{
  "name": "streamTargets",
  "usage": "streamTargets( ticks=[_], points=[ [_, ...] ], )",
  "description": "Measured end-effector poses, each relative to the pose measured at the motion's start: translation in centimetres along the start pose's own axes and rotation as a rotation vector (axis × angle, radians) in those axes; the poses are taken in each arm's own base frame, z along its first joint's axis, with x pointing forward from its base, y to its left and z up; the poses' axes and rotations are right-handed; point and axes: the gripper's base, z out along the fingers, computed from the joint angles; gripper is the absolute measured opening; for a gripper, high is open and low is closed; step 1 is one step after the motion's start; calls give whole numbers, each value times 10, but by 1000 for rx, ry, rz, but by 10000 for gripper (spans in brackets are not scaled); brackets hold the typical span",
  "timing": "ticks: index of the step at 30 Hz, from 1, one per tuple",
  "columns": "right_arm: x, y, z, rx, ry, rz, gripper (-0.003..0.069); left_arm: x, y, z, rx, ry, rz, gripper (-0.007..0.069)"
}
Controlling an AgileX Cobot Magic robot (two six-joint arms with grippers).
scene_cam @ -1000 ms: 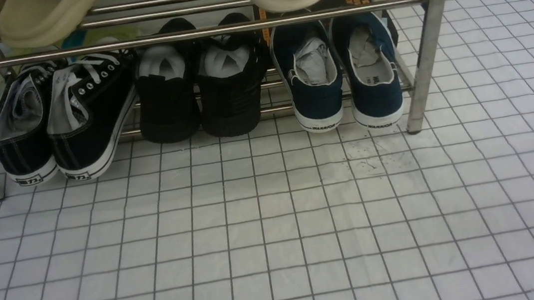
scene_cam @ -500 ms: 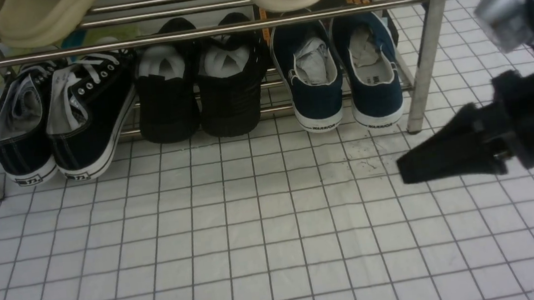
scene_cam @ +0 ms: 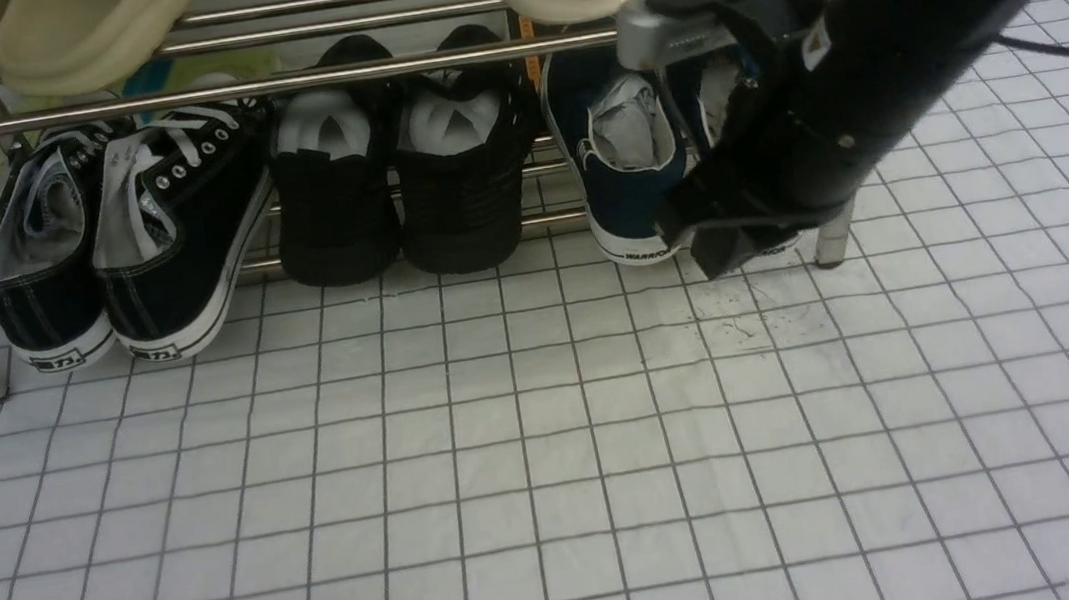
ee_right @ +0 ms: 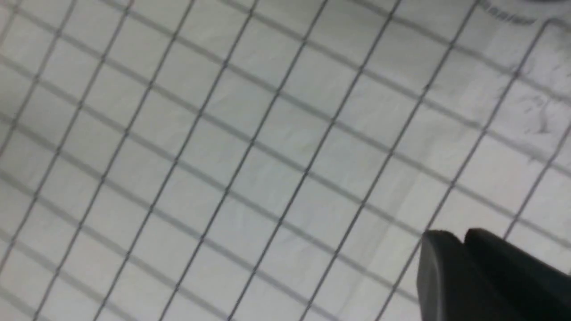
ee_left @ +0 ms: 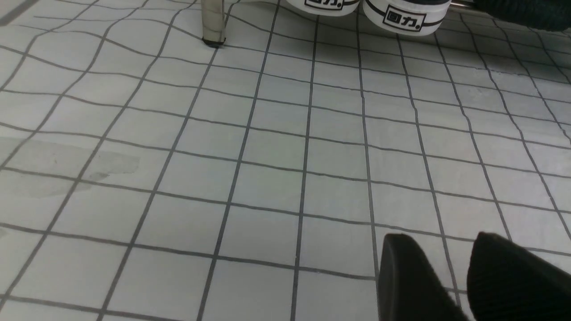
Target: Take the shoes off the shelf with your hand from the white checkered tablecloth.
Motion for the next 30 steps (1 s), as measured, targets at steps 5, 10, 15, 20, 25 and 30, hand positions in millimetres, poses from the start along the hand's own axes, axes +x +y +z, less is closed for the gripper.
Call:
streamTargets(
  ticks=[5, 10, 15, 20, 25, 30],
  points=[
    [-30, -2, 30, 90, -67, -58, 352, 0, 0, 0, 0, 0, 0, 239],
    [-40, -6, 54, 116, -135, -84, 496, 0, 0, 0, 0, 0, 0, 239],
    [-46, -7, 59, 122, -196, -100, 542, 0, 0, 0, 0, 0, 0, 239],
    [-50, -7, 60, 121, -236, -106, 545, 0, 0, 0, 0, 0, 0, 239],
    [-57, -6, 62, 113, -307, -114, 531, 0, 0, 0, 0, 0, 0, 239],
    [-58, -10, 89, 113, -312, -119, 490, 0, 0, 0, 0, 0, 0, 239]
  ],
)
